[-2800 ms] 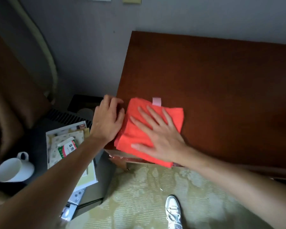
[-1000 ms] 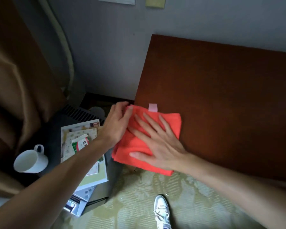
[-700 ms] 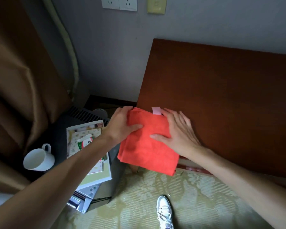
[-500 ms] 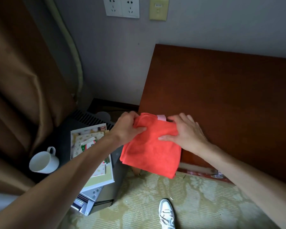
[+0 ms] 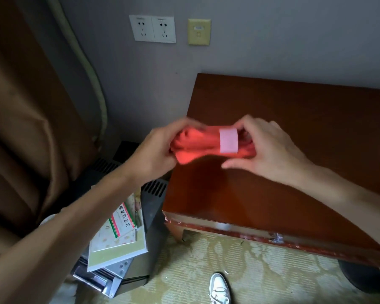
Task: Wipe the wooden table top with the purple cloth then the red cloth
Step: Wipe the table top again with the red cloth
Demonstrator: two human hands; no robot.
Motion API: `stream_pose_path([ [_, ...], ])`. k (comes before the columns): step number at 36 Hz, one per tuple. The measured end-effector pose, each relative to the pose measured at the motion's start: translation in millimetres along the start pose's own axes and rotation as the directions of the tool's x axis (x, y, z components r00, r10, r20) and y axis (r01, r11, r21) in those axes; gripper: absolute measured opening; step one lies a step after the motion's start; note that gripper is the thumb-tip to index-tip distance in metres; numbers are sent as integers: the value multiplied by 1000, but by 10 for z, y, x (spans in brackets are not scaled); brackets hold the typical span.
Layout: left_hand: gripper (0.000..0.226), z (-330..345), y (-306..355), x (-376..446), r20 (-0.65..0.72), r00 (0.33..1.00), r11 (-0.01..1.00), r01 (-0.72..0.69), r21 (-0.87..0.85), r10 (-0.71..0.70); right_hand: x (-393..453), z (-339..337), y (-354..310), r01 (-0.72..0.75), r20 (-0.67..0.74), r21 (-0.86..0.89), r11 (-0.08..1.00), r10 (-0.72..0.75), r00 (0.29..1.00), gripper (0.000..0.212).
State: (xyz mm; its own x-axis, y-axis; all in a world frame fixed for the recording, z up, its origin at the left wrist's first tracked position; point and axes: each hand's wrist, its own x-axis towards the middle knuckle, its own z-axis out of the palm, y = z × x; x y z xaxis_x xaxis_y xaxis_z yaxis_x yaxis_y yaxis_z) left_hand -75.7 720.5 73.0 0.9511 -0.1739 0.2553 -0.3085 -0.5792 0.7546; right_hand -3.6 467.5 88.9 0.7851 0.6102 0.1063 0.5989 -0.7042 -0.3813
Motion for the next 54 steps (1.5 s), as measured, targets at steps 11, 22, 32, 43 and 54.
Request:
stream_pose_path([
  [11,60,540,-544,-608,183,969,920,82,383,-163,-141,943,317,219,185,-56,974,-205,961,76],
  [22,75,750,-739,-639,121,967,881,147,449,-223,0,1524,294,300,219,-200,933,-256,942,79],
  [32,17,496,-657,-857,-172,969,919,227,322,-179,-444,1567,-4,355,215,-179,918,-316,924,76],
  [43,22,646,-804,-435,-271,940,932,273,239,-206,516,1490,444,543,355,-131,829,-472,807,70],
  [54,35,1001,-1094,284,-136,966,918,254,303,-222,2719,1282,1450,316,261,-198,928,-260,929,79],
])
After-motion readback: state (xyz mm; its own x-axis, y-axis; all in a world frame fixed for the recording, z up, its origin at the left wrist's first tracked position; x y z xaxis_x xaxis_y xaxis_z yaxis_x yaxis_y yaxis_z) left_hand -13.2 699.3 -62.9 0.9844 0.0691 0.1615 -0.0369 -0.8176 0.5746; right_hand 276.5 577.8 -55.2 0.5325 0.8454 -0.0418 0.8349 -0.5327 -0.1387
